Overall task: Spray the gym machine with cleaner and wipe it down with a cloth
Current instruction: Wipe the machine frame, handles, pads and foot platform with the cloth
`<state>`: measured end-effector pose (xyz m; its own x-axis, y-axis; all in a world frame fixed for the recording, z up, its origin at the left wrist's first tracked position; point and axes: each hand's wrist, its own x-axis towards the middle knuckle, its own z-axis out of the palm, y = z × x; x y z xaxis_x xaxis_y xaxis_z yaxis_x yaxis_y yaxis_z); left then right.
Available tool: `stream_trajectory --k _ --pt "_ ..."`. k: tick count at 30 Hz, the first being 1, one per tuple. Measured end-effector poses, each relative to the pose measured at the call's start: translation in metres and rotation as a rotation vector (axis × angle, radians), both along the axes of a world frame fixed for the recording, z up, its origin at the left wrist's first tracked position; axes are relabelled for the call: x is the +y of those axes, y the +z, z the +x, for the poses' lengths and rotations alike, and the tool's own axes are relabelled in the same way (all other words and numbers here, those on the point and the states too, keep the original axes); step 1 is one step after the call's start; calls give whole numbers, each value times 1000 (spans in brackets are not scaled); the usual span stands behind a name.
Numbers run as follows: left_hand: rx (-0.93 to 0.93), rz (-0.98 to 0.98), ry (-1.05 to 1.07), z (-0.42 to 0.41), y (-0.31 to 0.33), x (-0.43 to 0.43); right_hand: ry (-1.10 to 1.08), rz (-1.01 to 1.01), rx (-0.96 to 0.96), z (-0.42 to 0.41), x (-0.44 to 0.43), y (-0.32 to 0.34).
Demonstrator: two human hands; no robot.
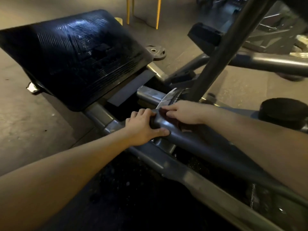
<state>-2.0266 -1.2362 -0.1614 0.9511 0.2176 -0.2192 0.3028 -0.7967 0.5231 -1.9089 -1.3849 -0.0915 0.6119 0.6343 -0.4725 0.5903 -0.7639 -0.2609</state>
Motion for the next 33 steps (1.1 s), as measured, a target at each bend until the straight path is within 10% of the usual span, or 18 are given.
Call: stream_trajectory --k 5,23,33 --pt "-111 -28 25 -4 -15 15 -144 35 44 10 45 -24" --pt "-314 -373 -96 -6 -91 91 -263 -6 -920 -158 -52 -70" --pt "-239 -592 -73 9 -115 126 -5 -194 -751 -126 78 -92"
